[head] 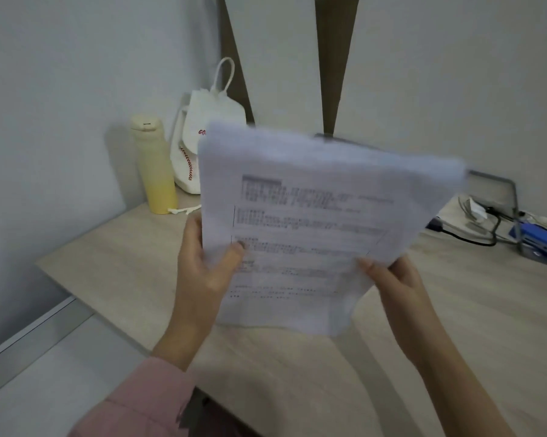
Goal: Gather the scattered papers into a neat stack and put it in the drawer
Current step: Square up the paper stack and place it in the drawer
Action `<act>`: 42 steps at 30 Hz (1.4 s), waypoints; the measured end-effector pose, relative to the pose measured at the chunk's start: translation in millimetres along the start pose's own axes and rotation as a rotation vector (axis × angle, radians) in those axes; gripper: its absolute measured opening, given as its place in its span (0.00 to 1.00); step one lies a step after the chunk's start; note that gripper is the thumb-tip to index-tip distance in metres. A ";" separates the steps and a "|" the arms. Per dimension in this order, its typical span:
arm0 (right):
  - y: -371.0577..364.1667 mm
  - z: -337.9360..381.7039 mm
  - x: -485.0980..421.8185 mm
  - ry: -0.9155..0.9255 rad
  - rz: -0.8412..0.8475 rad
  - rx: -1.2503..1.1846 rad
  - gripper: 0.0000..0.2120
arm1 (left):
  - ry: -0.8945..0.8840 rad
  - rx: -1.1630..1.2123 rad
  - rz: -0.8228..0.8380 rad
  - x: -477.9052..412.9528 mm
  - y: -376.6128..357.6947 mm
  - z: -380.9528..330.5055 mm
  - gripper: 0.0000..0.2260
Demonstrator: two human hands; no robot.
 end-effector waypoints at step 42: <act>8.3 1.9 13.3 -0.062 -0.082 -0.041 0.14 | -0.025 -0.002 -0.137 -54.4 -27.4 -83.8 0.04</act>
Point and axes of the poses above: each hand's wrist, its own x-axis away from the middle knuckle, its own y-axis out of the back of the hand, z = x × y, the point moved 10 cm from there along -x, towards the middle knuckle, and after that the axes turned 1 degree about -x, right-handed, at the moved point
